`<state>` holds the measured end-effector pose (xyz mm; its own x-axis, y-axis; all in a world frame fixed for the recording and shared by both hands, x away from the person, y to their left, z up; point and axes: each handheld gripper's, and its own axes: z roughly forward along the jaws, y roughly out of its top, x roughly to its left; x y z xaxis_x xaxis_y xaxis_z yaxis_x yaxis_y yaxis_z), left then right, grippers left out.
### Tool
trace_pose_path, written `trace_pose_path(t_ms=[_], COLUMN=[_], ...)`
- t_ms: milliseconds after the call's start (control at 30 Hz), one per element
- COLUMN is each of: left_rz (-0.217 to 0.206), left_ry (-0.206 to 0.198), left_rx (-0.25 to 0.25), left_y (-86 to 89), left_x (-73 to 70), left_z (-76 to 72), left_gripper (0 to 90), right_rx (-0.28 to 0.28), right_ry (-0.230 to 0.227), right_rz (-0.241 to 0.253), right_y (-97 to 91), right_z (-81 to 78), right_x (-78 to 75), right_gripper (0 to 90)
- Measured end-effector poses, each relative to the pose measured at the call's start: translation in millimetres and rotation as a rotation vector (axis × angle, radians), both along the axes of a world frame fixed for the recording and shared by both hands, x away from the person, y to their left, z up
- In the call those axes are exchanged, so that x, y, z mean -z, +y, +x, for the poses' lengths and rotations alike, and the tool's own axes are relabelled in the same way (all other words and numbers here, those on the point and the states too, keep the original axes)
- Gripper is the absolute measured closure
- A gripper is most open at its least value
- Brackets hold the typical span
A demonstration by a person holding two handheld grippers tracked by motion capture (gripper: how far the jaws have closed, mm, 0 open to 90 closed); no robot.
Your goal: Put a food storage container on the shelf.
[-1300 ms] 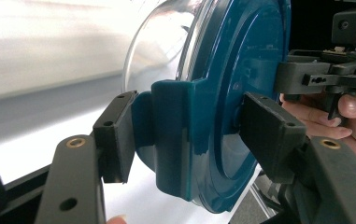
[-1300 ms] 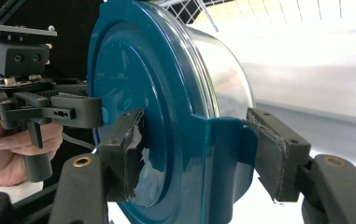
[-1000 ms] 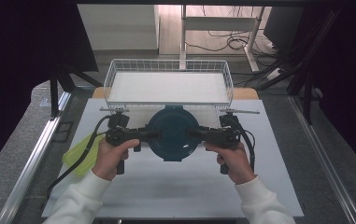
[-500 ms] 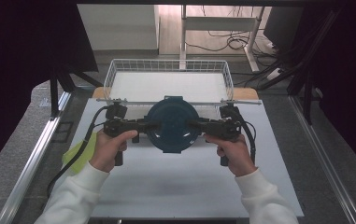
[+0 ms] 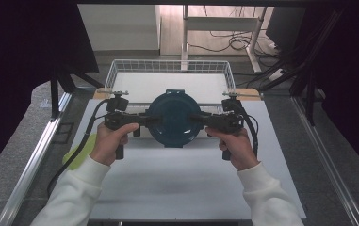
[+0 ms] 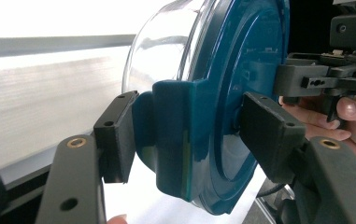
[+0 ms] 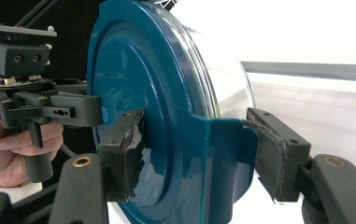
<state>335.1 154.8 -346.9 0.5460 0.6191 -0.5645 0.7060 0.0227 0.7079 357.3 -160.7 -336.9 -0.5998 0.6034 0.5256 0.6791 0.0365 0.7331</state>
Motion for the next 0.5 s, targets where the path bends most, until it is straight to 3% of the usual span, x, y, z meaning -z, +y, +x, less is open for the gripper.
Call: trace_pose_path(t_ms=[500], left_rz=[-0.002], left_ry=[-0.026], left_rx=[-0.001], left_y=[3.6], left_x=[-21.1], left_z=[16.3], left_gripper=[39.0], right_rx=[0.008], right_ry=[-0.016], right_rz=[0.013], right_y=[3.5], right_z=[14.9], right_x=[-19.2], right_gripper=[38.8])
